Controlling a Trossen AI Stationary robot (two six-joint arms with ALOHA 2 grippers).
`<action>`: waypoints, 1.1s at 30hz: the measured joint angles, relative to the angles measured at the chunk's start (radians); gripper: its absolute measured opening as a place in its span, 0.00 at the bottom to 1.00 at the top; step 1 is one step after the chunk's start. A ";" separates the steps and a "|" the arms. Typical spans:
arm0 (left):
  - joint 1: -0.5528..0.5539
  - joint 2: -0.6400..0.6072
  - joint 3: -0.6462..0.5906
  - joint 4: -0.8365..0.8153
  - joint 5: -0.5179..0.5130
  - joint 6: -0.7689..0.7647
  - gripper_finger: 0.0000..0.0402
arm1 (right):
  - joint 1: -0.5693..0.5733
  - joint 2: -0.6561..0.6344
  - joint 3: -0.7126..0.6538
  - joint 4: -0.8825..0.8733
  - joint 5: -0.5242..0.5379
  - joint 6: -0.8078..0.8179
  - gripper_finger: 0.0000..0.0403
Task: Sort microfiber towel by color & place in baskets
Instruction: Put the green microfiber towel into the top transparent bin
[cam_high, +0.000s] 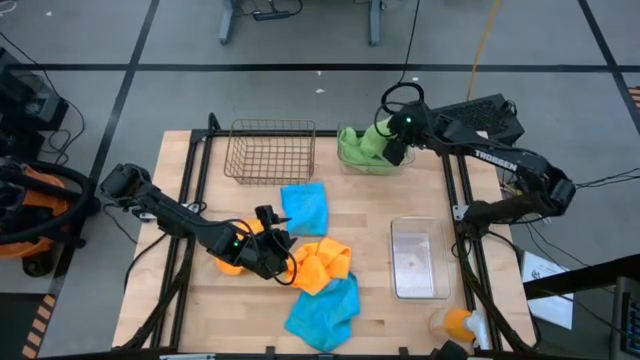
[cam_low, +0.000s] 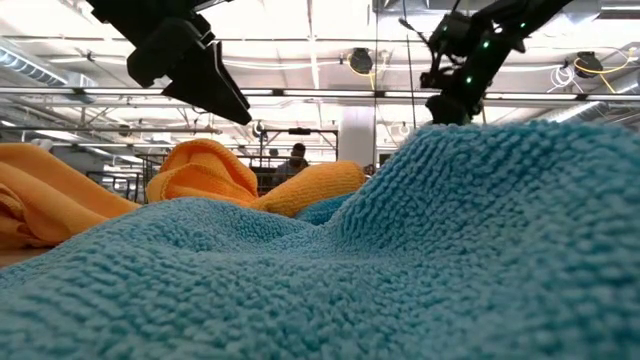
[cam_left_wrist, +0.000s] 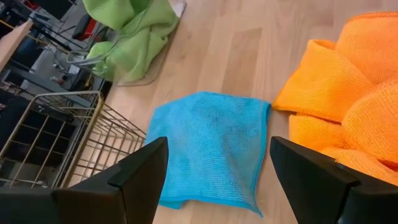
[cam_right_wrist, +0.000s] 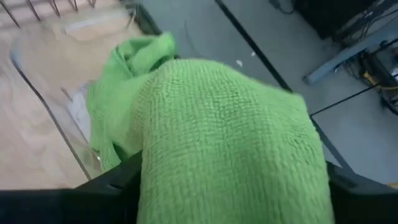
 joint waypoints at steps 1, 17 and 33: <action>0.000 0.000 0.000 0.000 0.007 0.000 0.72 | 0.000 -0.009 0.000 0.001 -0.004 0.000 0.69; 0.000 0.000 0.000 0.004 0.048 0.000 0.72 | -0.029 0.162 0.000 0.142 0.017 -0.059 0.73; 0.000 0.001 0.000 0.001 0.089 -0.003 0.72 | -0.023 0.070 0.000 0.130 -0.027 0.000 0.73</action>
